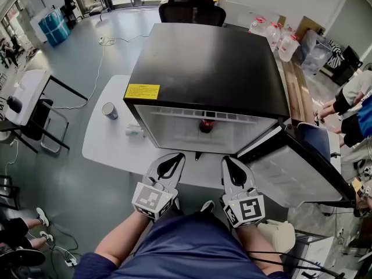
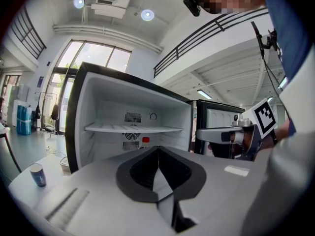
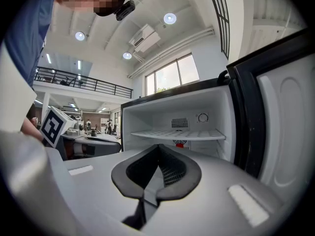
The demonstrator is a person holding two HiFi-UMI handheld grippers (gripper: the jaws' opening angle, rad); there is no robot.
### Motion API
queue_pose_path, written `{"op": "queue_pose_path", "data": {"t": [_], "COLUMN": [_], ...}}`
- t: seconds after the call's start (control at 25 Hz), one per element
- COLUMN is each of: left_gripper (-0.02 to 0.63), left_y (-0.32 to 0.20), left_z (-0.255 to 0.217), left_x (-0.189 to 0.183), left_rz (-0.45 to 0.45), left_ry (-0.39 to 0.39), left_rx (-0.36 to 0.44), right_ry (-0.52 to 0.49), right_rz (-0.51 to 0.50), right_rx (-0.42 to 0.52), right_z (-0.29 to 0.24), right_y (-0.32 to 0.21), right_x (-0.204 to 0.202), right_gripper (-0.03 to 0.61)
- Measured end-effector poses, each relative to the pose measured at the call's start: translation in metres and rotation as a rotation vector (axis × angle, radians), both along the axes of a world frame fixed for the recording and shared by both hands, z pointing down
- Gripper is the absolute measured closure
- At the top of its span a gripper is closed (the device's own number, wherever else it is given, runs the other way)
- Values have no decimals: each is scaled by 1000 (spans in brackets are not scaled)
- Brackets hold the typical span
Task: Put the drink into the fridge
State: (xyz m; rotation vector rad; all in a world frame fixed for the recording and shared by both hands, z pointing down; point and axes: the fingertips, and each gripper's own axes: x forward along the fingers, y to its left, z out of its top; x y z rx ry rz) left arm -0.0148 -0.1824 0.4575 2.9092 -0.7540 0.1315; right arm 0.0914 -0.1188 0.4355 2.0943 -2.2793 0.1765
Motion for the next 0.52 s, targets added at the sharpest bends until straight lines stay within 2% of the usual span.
{"op": "queue_pose_path", "data": {"t": [0.52], "left_gripper": [609], "left_y": [6], "left_z": [3], "left_x": [11], "left_rz": [-13], "left_ry": [-23], "left_rx": [11], "right_ry": [-9], "right_rz": [-41], "right_rx": [-5], "right_z": [3], "right_y": [5], "right_x": [2], "right_gripper": [572]}}
